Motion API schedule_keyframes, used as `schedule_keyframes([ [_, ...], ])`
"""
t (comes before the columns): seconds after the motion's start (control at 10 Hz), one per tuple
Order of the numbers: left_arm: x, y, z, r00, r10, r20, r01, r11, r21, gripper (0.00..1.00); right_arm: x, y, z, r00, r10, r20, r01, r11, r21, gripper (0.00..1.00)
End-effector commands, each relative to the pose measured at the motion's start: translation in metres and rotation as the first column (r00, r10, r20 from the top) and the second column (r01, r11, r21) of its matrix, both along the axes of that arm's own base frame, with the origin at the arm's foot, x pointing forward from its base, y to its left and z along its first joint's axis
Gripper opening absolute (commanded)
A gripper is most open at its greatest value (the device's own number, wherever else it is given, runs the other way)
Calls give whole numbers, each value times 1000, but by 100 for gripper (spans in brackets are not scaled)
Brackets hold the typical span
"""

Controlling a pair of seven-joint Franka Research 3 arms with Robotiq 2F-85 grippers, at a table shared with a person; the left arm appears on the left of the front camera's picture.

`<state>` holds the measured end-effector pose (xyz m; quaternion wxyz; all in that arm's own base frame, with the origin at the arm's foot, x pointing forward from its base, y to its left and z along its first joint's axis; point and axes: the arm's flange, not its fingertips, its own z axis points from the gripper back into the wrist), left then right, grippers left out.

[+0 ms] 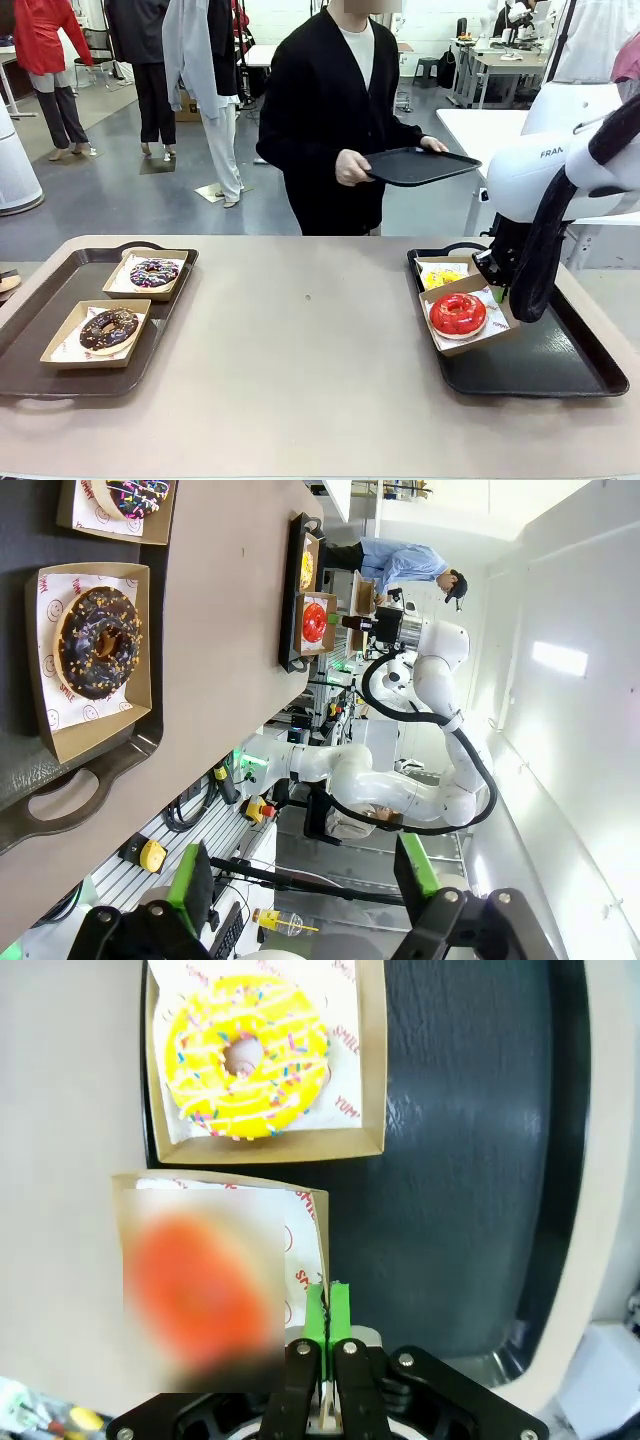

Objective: Individually package the donuts and arrange them on the tray.
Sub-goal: Place the picked Paper togo box on the Handle tray.

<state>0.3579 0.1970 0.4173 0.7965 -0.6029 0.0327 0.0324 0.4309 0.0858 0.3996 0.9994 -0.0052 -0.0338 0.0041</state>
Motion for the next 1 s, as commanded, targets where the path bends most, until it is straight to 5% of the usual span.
schedule_keyframes([
  [0.0,-2,-1,1,1000,12,-4,-12,1000,3,96,-5,-6,-10,999,20,27,-19,1000,-17,1],
  [0.5,-2,-1,1,1000,12,-4,-12,1000,3,96,-30,-24,-13,1000,17,15,-16,999,-36,1],
  [0.9,-2,-1,1,1000,12,-4,-12,1000,3,96,-23,-26,-19,1000,-2,-3,2,999,-48,1],
])
